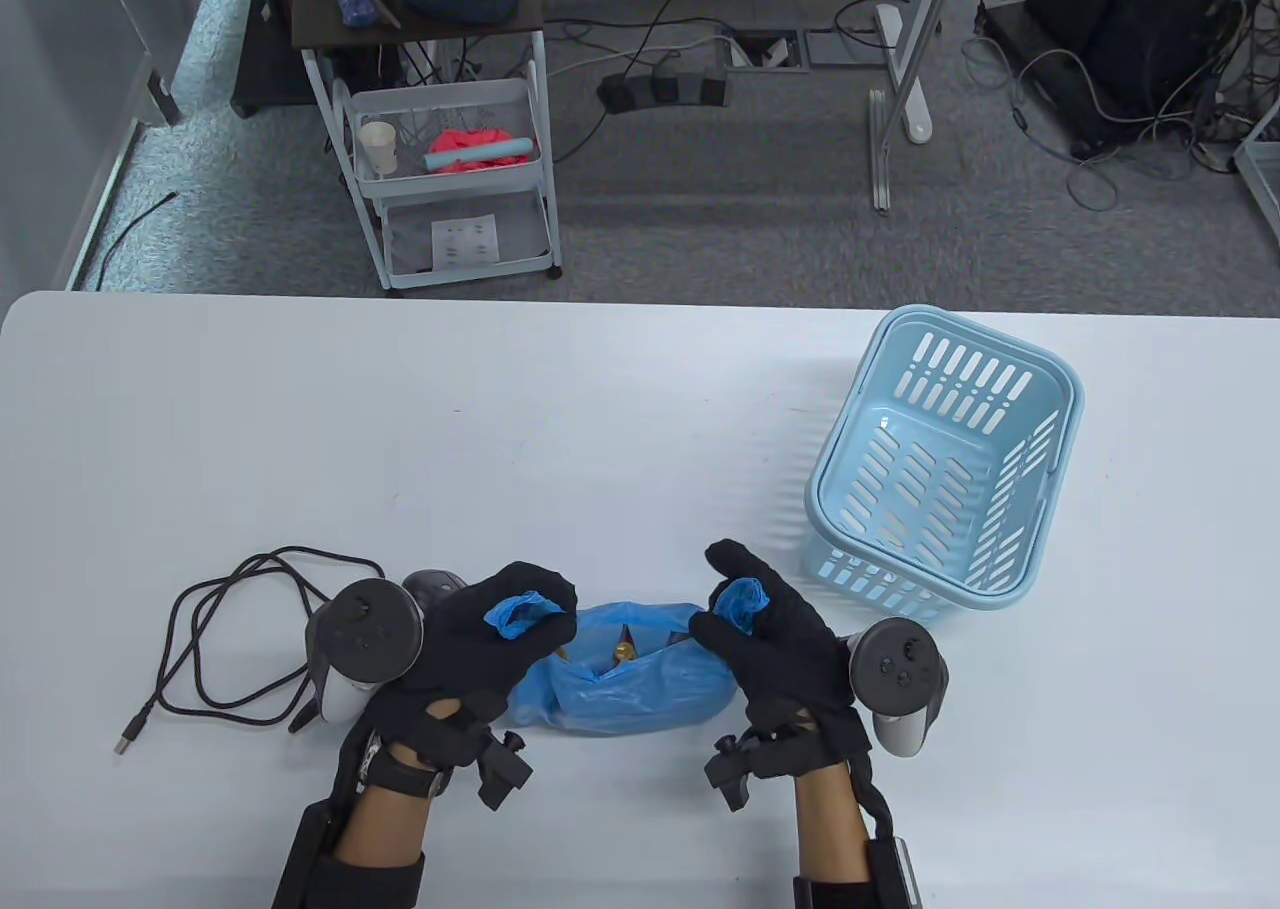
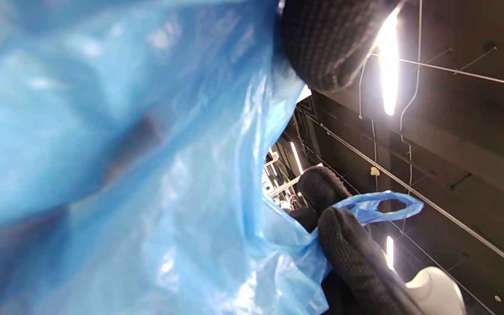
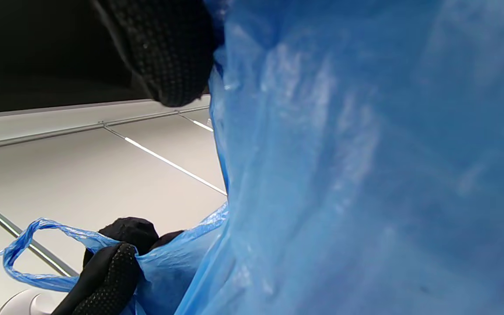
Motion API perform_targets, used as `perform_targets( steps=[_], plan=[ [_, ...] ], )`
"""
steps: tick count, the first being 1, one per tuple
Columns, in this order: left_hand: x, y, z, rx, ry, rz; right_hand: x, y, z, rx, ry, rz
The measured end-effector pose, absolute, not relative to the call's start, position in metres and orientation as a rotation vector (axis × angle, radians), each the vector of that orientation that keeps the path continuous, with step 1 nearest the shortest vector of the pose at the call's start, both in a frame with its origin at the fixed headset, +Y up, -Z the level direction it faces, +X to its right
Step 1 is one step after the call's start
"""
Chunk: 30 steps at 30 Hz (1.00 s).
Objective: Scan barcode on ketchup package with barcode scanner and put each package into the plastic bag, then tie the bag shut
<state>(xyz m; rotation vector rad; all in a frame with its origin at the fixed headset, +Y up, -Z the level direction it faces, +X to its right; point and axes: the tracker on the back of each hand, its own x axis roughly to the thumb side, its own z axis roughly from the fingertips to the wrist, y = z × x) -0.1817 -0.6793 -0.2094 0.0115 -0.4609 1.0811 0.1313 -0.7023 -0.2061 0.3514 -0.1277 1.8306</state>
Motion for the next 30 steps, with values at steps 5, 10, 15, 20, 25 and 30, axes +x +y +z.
perform_targets(
  steps=[5, 10, 15, 20, 25, 30],
  plan=[
    [-0.171, -0.678, -0.205, 0.051, -0.477, 0.961, 0.13, -0.7, -0.206, 0.392, -0.09, 1.84],
    [-0.152, -0.675, -0.201, 0.08, -0.5, 0.764, 0.123, -0.695, -0.207, 0.414, -0.057, 1.869],
    [-0.132, -0.669, -0.192, 0.142, -0.499, 0.509, 0.111, -0.688, -0.205, 0.412, -0.108, 1.999],
    [-0.116, -0.663, -0.182, 0.204, -0.489, 0.312, 0.096, -0.683, -0.2, 0.394, -0.205, 2.185],
    [-0.106, -0.66, -0.175, 0.24, -0.465, 0.2, 0.08, -0.676, -0.193, 0.407, -0.267, 2.388],
    [-0.101, -0.66, -0.173, 0.248, -0.452, 0.142, 0.063, -0.667, -0.187, 0.566, -0.191, 2.526]
  ],
)
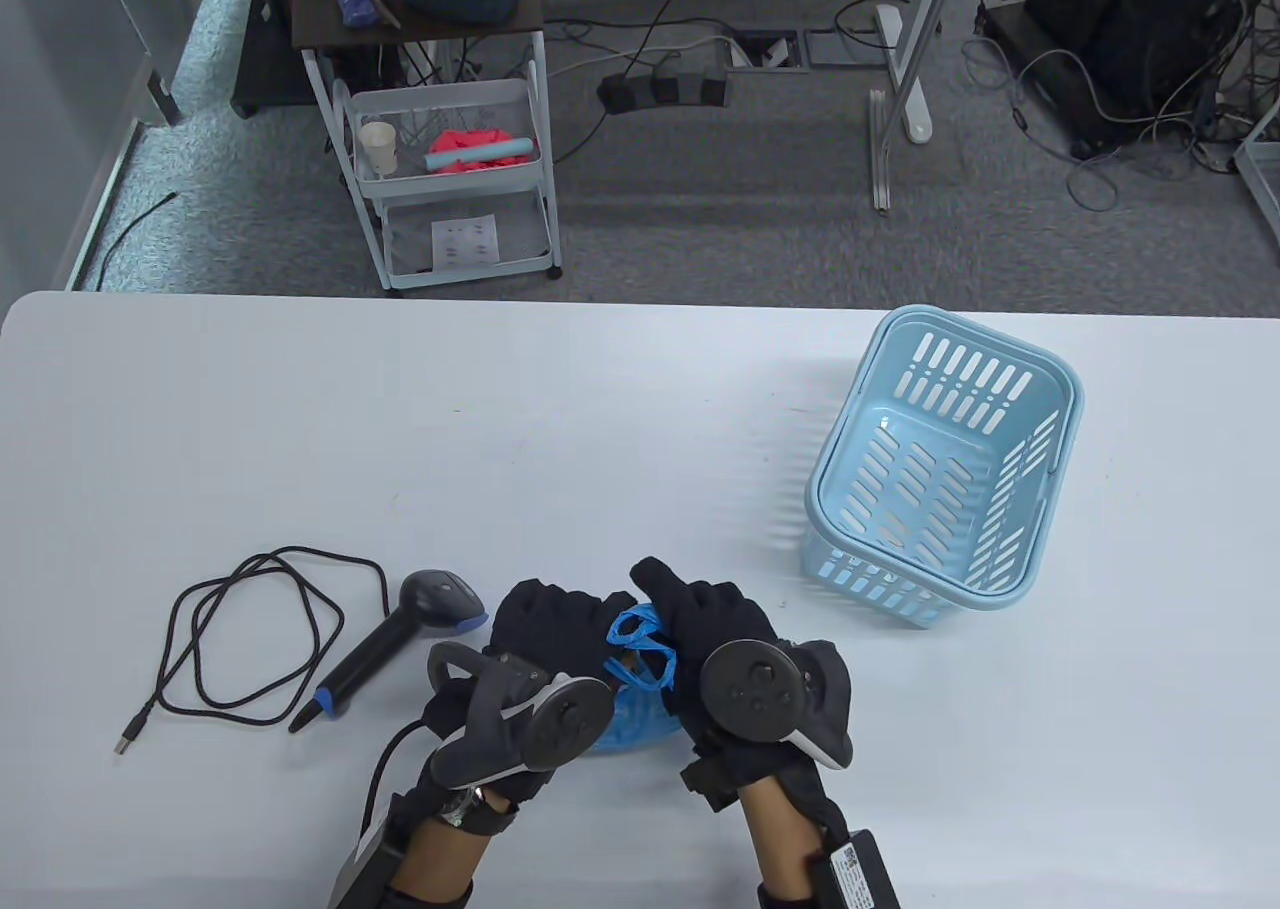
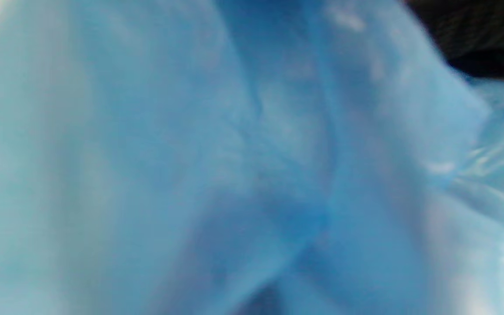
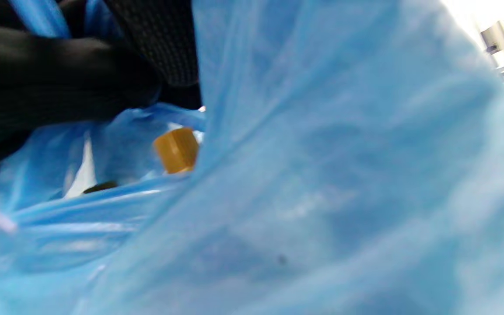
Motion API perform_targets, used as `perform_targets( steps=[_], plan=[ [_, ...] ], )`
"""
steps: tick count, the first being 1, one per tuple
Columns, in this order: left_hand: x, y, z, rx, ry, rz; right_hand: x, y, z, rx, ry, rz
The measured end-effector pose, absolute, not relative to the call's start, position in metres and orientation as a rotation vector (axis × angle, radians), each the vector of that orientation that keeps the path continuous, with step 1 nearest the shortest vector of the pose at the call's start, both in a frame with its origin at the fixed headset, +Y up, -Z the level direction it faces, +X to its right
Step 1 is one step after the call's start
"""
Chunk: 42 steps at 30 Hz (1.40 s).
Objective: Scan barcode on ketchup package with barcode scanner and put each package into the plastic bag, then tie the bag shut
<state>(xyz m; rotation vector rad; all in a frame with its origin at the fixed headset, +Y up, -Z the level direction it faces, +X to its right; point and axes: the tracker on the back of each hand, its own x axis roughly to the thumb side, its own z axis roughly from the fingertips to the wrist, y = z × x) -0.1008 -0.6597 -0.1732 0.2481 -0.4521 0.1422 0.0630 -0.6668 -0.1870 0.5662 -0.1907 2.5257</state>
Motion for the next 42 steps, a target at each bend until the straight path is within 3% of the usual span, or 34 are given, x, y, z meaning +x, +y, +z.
perform_targets(
  steps=[11, 20, 35, 42],
  plan=[
    [-0.102, -0.658, -0.174, 0.239, -0.446, 0.139, 0.068, -0.661, -0.189, 0.779, 0.114, 2.299],
    [-0.1, -0.658, -0.174, 0.234, -0.452, 0.136, 0.068, -0.665, -0.188, 0.66, -0.12, 2.28],
    [-0.125, -0.644, -0.178, 0.143, -0.491, 0.383, 0.08, -0.666, -0.192, 0.615, -0.086, 2.149],
    [-0.138, -0.628, -0.171, 0.232, -0.487, 0.498, 0.078, -0.663, -0.191, 0.655, -0.055, 2.188]
  ],
)
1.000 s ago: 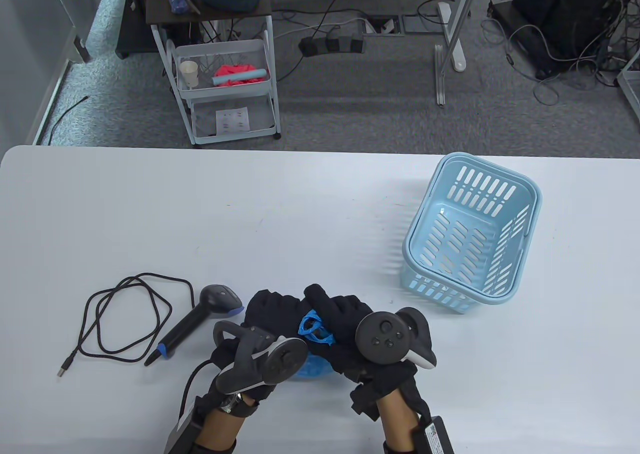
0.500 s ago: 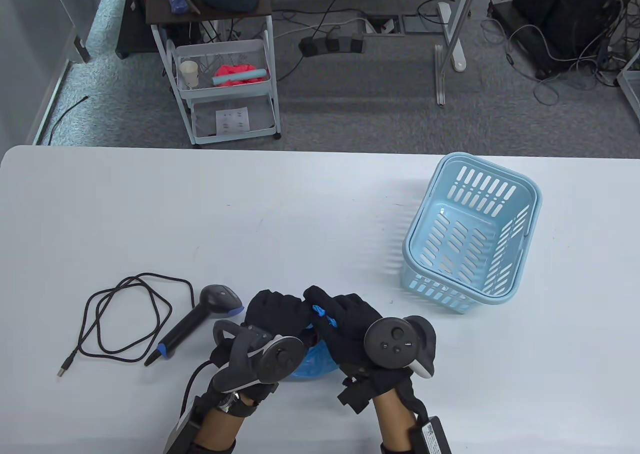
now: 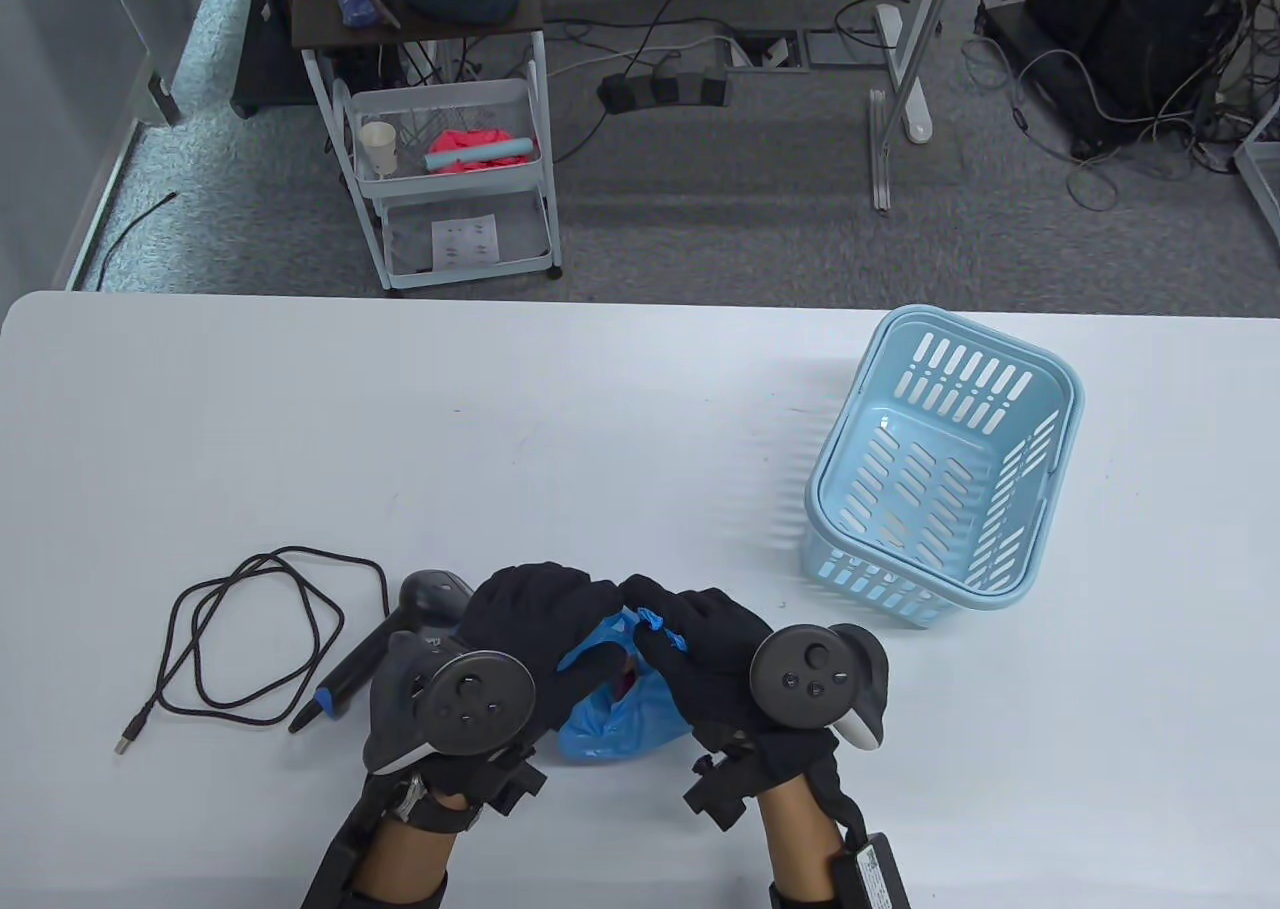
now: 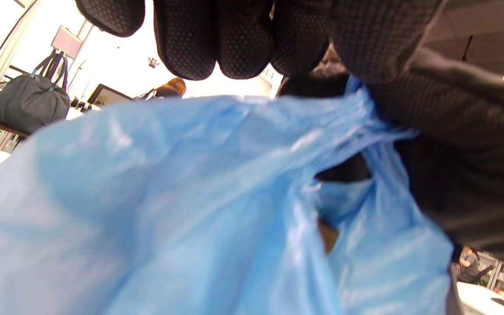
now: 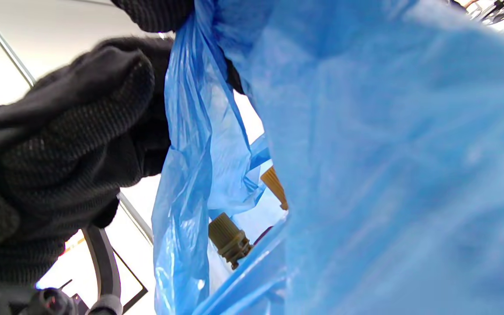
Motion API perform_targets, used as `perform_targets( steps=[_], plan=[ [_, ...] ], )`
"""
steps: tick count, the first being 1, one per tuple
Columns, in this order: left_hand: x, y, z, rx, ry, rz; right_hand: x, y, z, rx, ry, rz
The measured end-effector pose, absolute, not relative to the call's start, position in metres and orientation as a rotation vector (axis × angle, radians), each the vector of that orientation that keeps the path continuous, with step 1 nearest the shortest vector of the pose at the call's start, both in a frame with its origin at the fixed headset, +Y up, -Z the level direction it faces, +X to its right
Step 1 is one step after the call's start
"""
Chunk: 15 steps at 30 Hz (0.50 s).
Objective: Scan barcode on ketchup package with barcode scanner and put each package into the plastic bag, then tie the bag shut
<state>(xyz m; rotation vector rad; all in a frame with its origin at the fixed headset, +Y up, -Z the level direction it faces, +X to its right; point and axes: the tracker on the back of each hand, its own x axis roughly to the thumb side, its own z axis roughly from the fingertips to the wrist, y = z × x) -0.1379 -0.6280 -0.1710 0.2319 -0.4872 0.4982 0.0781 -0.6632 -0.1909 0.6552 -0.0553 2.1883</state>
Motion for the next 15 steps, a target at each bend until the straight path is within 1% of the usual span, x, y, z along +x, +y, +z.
perform_targets(
  steps=[2, 7, 12, 15],
  plan=[
    [-0.136, -0.623, -0.167, 0.26, -0.507, 0.508, 0.075, -0.661, -0.19, 0.681, -0.048, 2.219],
    [-0.126, -0.618, -0.16, 0.252, -0.57, 0.569, 0.068, -0.658, -0.186, 0.731, -0.046, 2.311],
    [-0.127, -0.617, -0.158, 0.335, -0.536, 0.487, 0.071, -0.66, -0.188, 0.725, -0.022, 2.278],
    [-0.132, -0.617, -0.16, 0.33, -0.523, 0.53, 0.078, -0.663, -0.192, 0.709, 0.011, 2.169]
  ],
)
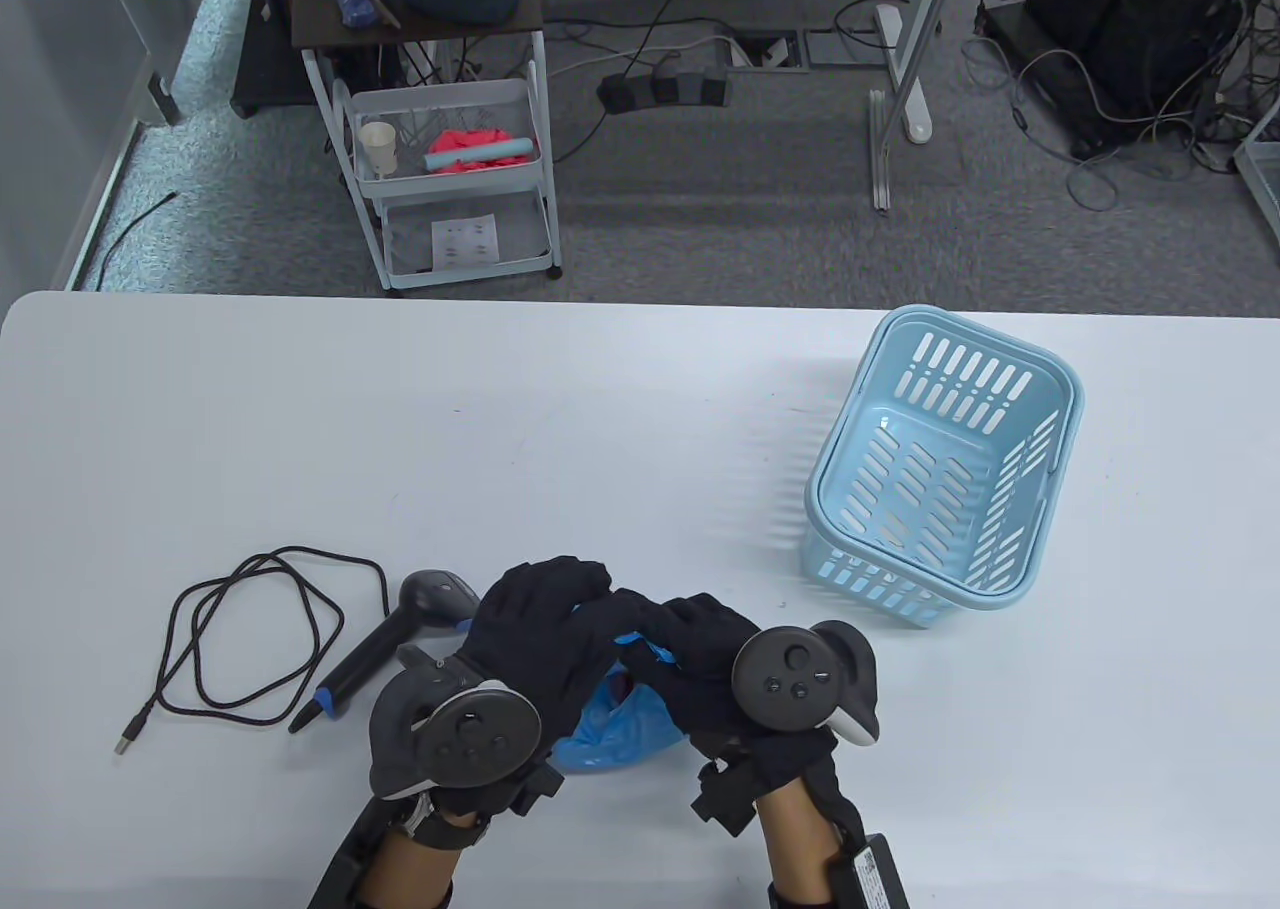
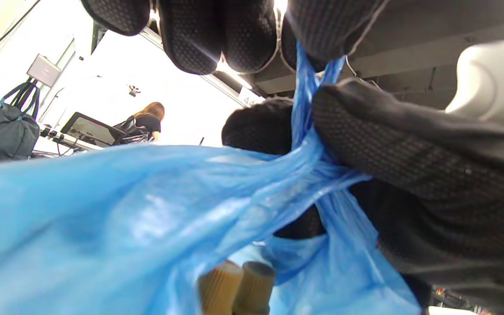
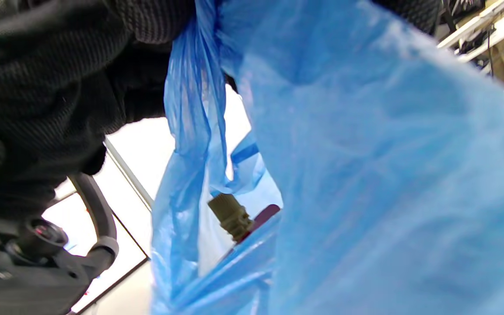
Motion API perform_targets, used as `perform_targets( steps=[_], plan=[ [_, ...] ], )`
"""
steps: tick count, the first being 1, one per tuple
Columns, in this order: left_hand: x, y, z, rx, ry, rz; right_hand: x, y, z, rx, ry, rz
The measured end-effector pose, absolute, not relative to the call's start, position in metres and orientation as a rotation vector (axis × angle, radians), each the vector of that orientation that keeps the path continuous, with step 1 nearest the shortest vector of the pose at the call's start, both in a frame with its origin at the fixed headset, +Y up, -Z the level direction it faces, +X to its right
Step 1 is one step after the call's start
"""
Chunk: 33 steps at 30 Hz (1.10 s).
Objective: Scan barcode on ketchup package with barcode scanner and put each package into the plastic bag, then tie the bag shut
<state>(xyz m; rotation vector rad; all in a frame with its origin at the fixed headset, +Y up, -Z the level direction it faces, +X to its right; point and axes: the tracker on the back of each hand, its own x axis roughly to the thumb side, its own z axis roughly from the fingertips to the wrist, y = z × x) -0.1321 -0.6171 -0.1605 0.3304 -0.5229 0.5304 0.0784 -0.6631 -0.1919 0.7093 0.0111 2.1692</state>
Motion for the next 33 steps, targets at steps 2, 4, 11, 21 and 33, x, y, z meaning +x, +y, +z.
perform_targets(
  steps=[2, 4, 11, 21, 33],
  plan=[
    [-0.135, -0.618, -0.162, 0.33, -0.515, 0.539, 0.082, -0.666, -0.194, 0.697, 0.027, 2.103],
    [-0.136, -0.618, -0.163, 0.327, -0.51, 0.542, 0.086, -0.669, -0.196, 0.68, 0.03, 2.05],
    [-0.141, -0.627, -0.172, 0.227, -0.491, 0.56, 0.091, -0.677, -0.201, 0.625, 0.032, 1.933],
    [-0.121, -0.656, -0.184, 0.03, -0.473, 0.369, 0.086, -0.674, -0.198, 0.631, 0.015, 1.944],
    [-0.122, -0.661, -0.189, 0.032, -0.452, 0.545, 0.086, -0.674, -0.199, 0.699, 0.077, 1.933]
  ],
)
